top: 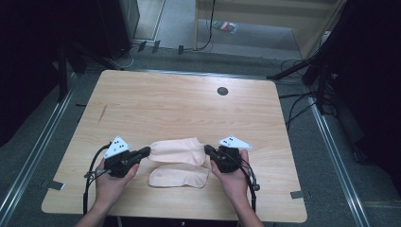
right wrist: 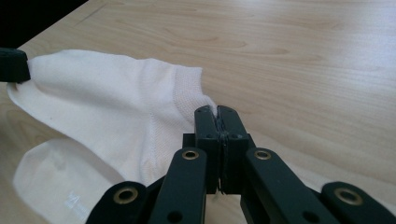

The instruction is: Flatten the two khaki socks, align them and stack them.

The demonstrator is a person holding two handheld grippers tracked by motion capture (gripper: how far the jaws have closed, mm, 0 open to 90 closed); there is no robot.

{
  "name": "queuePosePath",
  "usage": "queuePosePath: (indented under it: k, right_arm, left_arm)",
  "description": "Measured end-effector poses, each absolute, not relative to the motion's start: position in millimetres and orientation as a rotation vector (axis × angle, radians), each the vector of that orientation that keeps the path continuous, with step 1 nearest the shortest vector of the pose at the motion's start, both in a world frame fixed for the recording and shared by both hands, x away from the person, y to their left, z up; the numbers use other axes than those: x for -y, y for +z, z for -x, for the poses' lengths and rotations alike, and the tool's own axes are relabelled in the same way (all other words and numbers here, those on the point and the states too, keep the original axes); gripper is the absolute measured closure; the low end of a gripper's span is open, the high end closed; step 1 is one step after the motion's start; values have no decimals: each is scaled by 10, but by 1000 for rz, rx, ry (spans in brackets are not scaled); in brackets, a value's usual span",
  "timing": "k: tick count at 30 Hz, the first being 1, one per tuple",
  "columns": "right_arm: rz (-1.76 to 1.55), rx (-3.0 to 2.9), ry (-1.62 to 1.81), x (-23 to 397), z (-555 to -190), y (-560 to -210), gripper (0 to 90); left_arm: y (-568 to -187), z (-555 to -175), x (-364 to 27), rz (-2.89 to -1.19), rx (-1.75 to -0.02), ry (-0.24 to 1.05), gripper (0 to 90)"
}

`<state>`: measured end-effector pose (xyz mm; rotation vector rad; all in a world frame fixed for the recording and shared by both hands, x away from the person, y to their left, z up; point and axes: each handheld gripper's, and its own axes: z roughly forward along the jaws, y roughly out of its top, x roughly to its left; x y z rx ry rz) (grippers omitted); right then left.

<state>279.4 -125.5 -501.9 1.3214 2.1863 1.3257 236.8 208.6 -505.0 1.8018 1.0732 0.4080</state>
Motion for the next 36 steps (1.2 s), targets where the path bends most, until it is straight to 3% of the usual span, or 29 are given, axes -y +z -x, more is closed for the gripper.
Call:
queuePosePath:
  k: [15,36]
  right_arm:
    - [-1292,-2248,1245,1392,-2360,-5118,900]
    - [-1282,-2306,1197,1288,-2362,-5337,898]
  left_arm:
    - [-5197,-1988,-2003,-1933,-1016,395,900]
    - [-5407,-2002,-1900,-2054,-1003,386,900]
